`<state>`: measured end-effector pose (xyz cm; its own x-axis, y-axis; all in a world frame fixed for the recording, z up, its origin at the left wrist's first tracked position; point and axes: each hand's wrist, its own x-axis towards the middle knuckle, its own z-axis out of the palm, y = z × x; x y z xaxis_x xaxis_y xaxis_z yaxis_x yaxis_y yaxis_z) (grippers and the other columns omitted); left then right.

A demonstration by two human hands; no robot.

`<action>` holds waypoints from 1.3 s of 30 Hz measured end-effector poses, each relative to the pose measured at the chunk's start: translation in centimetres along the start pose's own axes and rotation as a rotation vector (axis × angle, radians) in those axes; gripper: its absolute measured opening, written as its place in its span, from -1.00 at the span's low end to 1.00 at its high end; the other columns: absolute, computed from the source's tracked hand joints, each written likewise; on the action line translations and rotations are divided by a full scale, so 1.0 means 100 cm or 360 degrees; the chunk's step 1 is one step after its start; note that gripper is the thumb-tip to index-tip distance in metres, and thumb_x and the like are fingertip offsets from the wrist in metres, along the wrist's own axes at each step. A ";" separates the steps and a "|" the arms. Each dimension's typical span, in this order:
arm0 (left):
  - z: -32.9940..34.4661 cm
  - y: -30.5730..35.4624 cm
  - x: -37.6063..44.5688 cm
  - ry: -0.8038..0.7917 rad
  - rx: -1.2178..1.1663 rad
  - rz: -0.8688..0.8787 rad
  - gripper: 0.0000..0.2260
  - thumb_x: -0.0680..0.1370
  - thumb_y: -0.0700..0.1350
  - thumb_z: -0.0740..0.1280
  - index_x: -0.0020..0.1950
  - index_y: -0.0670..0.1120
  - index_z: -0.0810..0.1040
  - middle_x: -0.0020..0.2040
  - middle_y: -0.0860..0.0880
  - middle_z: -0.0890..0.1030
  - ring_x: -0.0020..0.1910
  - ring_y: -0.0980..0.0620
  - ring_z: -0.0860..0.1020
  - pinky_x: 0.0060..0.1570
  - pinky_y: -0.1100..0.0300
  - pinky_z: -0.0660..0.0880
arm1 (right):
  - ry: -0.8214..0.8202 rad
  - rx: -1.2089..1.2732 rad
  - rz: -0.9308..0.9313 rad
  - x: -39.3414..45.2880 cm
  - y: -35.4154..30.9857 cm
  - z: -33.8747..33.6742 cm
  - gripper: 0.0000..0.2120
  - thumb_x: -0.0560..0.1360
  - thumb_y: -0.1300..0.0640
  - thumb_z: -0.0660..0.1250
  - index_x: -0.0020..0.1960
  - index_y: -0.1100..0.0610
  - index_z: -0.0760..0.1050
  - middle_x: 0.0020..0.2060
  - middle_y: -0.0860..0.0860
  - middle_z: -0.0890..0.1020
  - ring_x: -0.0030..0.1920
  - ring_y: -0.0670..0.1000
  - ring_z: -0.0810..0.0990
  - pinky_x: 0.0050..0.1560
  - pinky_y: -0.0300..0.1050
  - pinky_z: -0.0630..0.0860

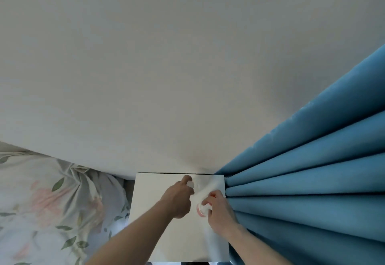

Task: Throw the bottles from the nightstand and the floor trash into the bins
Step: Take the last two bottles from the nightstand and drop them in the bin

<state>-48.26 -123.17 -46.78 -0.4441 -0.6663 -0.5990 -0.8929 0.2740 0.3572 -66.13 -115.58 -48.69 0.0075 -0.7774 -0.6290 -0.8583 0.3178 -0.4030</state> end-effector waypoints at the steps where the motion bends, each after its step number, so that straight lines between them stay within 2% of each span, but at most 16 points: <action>1: -0.001 -0.002 -0.012 0.0073 -0.0088 -0.0045 -0.70 0.59 -0.16 0.27 0.29 -0.03 0.61 0.46 0.10 0.27 0.12 -0.05 0.55 0.04 0.08 0.51 | 0.0025 0.0016 -0.0036 -0.004 0.001 -0.003 -0.66 0.54 0.30 0.26 0.17 -0.07 0.58 0.24 -0.21 0.38 0.19 -0.05 0.50 0.16 -0.24 0.50; 3: -0.005 -0.006 -0.051 0.0255 -0.0241 -0.0176 -0.83 0.57 -0.04 0.34 0.10 0.03 0.69 0.38 0.15 0.38 -0.06 -0.01 0.58 -0.06 0.14 0.50 | 0.0068 0.0047 -0.0135 -0.018 -0.005 -0.012 -0.66 0.53 0.30 0.27 0.08 -0.11 0.60 0.16 -0.23 0.41 0.12 -0.06 0.55 0.16 -0.19 0.53; 5: -0.009 -0.010 -0.096 0.0451 -0.0421 -0.0349 -0.87 0.51 0.06 0.42 -0.10 0.03 0.70 0.27 0.21 0.46 -0.21 0.05 0.56 -0.12 0.19 0.50 | 0.0091 0.0077 -0.0213 -0.033 -0.014 -0.020 -0.66 0.56 0.29 0.28 0.02 -0.17 0.59 0.11 -0.24 0.42 0.05 -0.11 0.57 0.13 -0.20 0.53; 8: -0.006 -0.019 -0.168 0.0730 -0.0709 -0.0681 -0.78 0.43 0.06 0.44 -0.32 -0.04 0.60 0.04 0.25 0.54 -0.27 0.13 0.56 -0.24 0.23 0.45 | 0.0068 0.0093 -0.0374 -0.055 -0.036 -0.028 -0.73 0.59 0.21 0.32 0.07 -0.18 0.59 0.09 -0.28 0.45 0.02 -0.17 0.58 0.13 -0.24 0.54; 11: 0.009 -0.027 -0.239 0.1005 -0.0923 -0.0993 -0.75 0.40 -0.01 0.43 -0.42 -0.05 0.46 -0.11 0.24 0.55 -0.29 0.18 0.53 -0.34 0.25 0.37 | -0.0044 0.0042 -0.0606 -0.075 -0.069 -0.029 -0.68 0.56 0.17 0.37 0.15 -0.24 0.54 0.11 -0.32 0.47 0.05 -0.22 0.57 0.12 -0.34 0.47; 13: 0.021 -0.029 -0.286 0.1150 -0.1020 -0.1185 -0.73 0.40 -0.03 0.44 -0.41 -0.05 0.42 -0.12 0.23 0.56 -0.29 0.15 0.54 -0.37 0.21 0.43 | -0.0141 -0.0006 -0.0749 -0.090 -0.096 -0.029 -0.64 0.53 0.16 0.40 0.18 -0.25 0.51 0.13 -0.35 0.48 0.07 -0.25 0.55 0.09 -0.39 0.42; 16: 0.044 -0.023 -0.353 0.1362 -0.1072 -0.1404 -0.76 0.41 0.00 0.44 -0.32 0.01 0.41 -0.17 0.15 0.52 -0.30 0.08 0.51 -0.36 0.21 0.43 | -0.0246 -0.0084 -0.0960 -0.115 -0.144 -0.023 -0.70 0.48 0.11 0.42 0.11 -0.24 0.55 0.09 -0.30 0.53 -0.06 -0.21 0.59 -0.05 -0.40 0.43; 19: 0.073 -0.010 -0.419 0.1607 -0.1174 -0.1614 -0.81 0.42 0.00 0.46 -0.22 0.07 0.45 -0.17 0.14 0.52 -0.23 0.10 0.52 -0.30 0.19 0.49 | -0.0355 -0.0169 -0.1197 -0.148 -0.194 -0.004 -0.77 0.45 0.08 0.45 0.02 -0.22 0.57 0.02 -0.25 0.56 -0.15 -0.14 0.62 -0.10 -0.28 0.53; 21: 0.094 0.003 -0.462 0.1791 -0.1259 -0.1724 -0.79 0.43 -0.01 0.50 -0.16 0.10 0.45 -0.17 0.15 0.53 -0.17 0.12 0.54 -0.26 0.19 0.51 | -0.0435 -0.0257 -0.1374 -0.176 -0.225 0.014 -0.78 0.45 0.07 0.46 0.00 -0.22 0.56 0.01 -0.26 0.56 -0.13 -0.16 0.61 -0.09 -0.23 0.55; 25: 0.149 0.038 -0.550 0.2145 -0.1471 -0.1962 -0.75 0.45 0.02 0.51 -0.10 0.12 0.43 -0.16 0.17 0.59 -0.17 0.15 0.59 -0.24 0.12 0.55 | -0.0635 -0.0450 -0.1676 -0.250 -0.275 0.067 -0.78 0.45 0.04 0.46 0.02 -0.22 0.56 0.01 -0.28 0.57 -0.02 -0.23 0.57 -0.02 -0.31 0.49; 27: 0.179 0.058 -0.595 0.2275 -0.1526 -0.2062 -0.75 0.46 0.04 0.50 -0.04 0.14 0.42 -0.15 0.19 0.61 -0.18 0.17 0.60 -0.27 0.14 0.54 | -0.0712 -0.0542 -0.1791 -0.295 -0.290 0.099 -0.76 0.44 0.04 0.46 0.03 -0.23 0.55 0.02 -0.26 0.57 -0.03 -0.22 0.57 -0.04 -0.34 0.44; 29: 0.213 0.080 -0.638 0.2408 -0.1533 -0.2160 -0.74 0.48 0.02 0.49 0.01 0.17 0.42 -0.05 0.25 0.59 -0.15 0.21 0.61 -0.28 0.20 0.49 | -0.0775 -0.0583 -0.1927 -0.342 -0.300 0.132 -0.74 0.44 0.08 0.48 0.02 -0.24 0.55 -0.01 -0.27 0.57 -0.06 -0.21 0.57 -0.08 -0.37 0.42; 33: 0.280 0.124 -0.718 0.2611 -0.1540 -0.2382 -0.73 0.49 -0.02 0.50 0.07 0.20 0.47 0.08 0.33 0.55 -0.12 0.21 0.60 -0.20 0.18 0.53 | -0.0931 -0.0637 -0.2142 -0.436 -0.308 0.194 -0.73 0.45 0.08 0.52 0.02 -0.24 0.56 0.00 -0.29 0.58 -0.09 -0.21 0.58 -0.06 -0.33 0.51; 39: 0.354 0.180 -0.808 0.2838 -0.1499 -0.2707 -0.74 0.48 -0.06 0.50 0.05 0.23 0.53 0.04 0.30 0.60 -0.11 0.19 0.61 -0.14 0.15 0.57 | -0.1222 -0.0765 -0.2435 -0.568 -0.315 0.274 -0.74 0.45 0.07 0.50 0.02 -0.26 0.58 0.02 -0.28 0.59 -0.13 -0.15 0.61 -0.06 -0.27 0.54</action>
<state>-31.04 -39.84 -17.31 0.9569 0.2885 0.0328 0.1530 -0.5970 0.7875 -25.43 -66.59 -18.46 0.9619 0.2500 -0.1107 0.0850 -0.6583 -0.7479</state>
